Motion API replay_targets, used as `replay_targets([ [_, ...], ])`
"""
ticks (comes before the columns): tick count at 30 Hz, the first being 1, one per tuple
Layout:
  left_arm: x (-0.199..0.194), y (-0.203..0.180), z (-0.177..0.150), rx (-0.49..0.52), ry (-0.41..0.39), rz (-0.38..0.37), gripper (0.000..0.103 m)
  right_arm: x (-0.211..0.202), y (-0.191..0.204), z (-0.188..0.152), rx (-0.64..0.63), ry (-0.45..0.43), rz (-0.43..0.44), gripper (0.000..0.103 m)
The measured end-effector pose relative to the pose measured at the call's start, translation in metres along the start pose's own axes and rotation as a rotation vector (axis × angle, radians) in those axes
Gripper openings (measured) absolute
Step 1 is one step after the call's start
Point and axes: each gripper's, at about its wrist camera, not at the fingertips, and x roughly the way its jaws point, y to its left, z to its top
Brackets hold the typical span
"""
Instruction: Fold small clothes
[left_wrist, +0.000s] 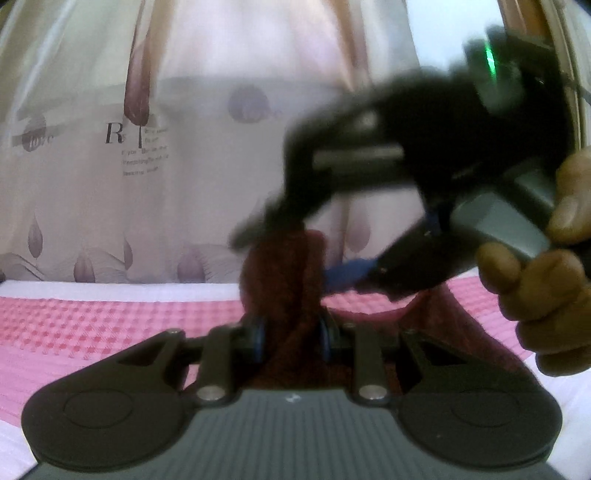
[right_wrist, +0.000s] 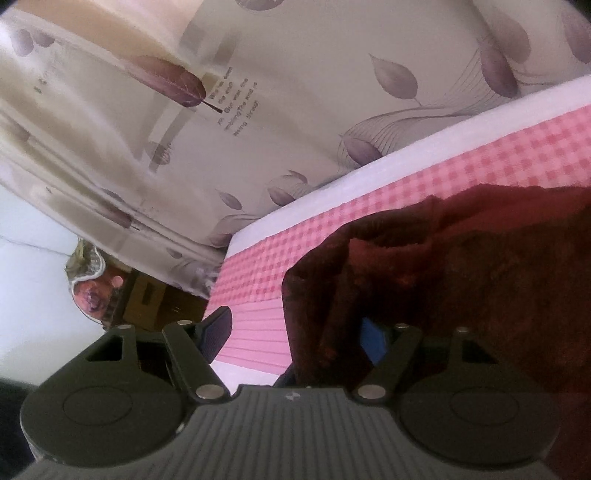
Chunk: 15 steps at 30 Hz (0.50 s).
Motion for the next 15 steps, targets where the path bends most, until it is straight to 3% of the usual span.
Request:
replay_targets([
  [3, 0.002, 0.001, -0.002, 0.004, 0.010, -0.006, 0.026, 0.003, -0.001, -0.001, -0.056, -0.007, -0.054, 0.033],
  [8, -0.002, 0.012, -0.001, -0.039, 0.000, -0.054, 0.027, 0.000, -0.009, -0.005, -0.150, -0.045, -0.065, 0.024],
  [11, -0.010, 0.023, 0.004, -0.091, 0.013, -0.101, 0.034, -0.007, -0.016, -0.007, -0.158, -0.074, -0.051, 0.022],
  [15, -0.034, 0.044, 0.010, -0.190, -0.011, -0.109, 0.083, -0.016, -0.028, -0.009, -0.130, -0.111, -0.035, 0.022],
])
